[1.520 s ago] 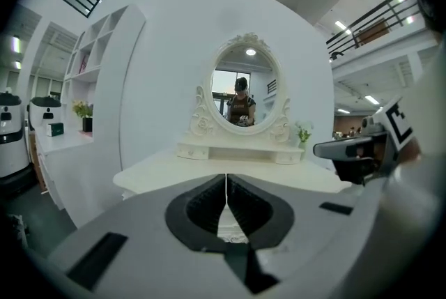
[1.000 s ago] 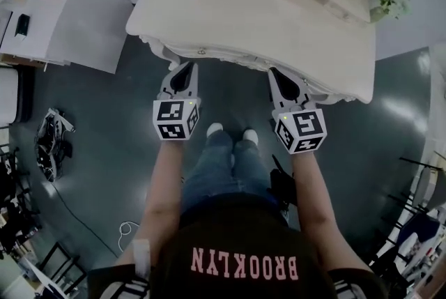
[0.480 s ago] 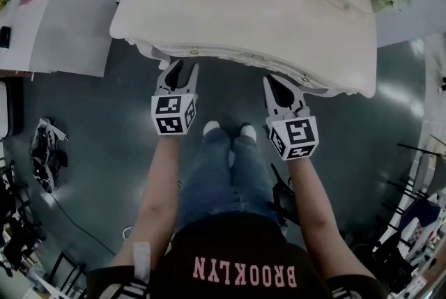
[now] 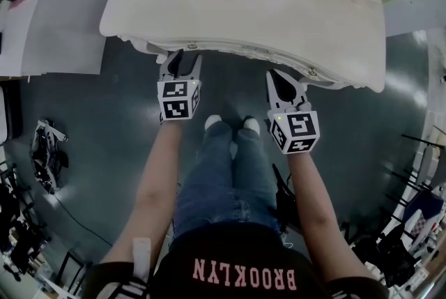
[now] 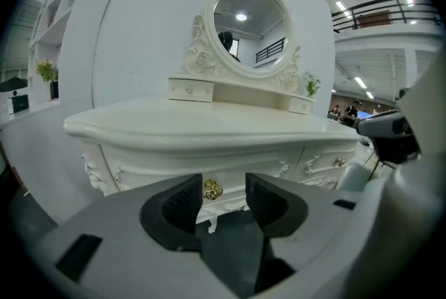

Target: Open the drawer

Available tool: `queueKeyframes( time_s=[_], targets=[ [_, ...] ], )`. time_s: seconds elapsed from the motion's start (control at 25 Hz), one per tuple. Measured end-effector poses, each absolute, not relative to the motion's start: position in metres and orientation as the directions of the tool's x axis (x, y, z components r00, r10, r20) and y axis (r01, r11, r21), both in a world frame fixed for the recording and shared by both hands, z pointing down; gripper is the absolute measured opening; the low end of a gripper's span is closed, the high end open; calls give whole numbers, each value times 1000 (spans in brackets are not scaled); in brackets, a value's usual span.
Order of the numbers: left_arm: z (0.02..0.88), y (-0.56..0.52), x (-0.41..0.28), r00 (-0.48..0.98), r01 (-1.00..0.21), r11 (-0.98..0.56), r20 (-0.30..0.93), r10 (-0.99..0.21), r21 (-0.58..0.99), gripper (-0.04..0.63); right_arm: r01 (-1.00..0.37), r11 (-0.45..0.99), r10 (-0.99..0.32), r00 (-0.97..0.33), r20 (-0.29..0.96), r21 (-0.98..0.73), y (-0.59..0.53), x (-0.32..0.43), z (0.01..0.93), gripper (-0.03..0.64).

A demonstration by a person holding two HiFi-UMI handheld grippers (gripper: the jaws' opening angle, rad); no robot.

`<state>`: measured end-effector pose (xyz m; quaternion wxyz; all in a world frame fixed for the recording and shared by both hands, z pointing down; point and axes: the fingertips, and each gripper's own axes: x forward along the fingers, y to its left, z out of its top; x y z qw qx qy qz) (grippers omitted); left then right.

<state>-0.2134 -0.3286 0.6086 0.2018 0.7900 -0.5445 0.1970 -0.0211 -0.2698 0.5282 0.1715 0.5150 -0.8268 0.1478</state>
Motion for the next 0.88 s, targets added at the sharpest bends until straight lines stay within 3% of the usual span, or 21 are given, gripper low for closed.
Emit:
queueKeyframes(
  time_s=[0.64,0.72,0.88],
  targets=[
    [672,-363,-217,261,-938,-346,631,-731,-14,178,-928,353,-800,-364,478,-117,-267,-14,567,-3],
    [673,-364,-220,251,-939,-343,628,-737,-26,123,-931,345,-800,-356,482,-115,-265,-14,569,-3],
    [672,-363,-220,253,-943,-332,624,-740,-11,117,-939,328,-805,-336,489,-106,-260,-12,568,-3]
  ],
)
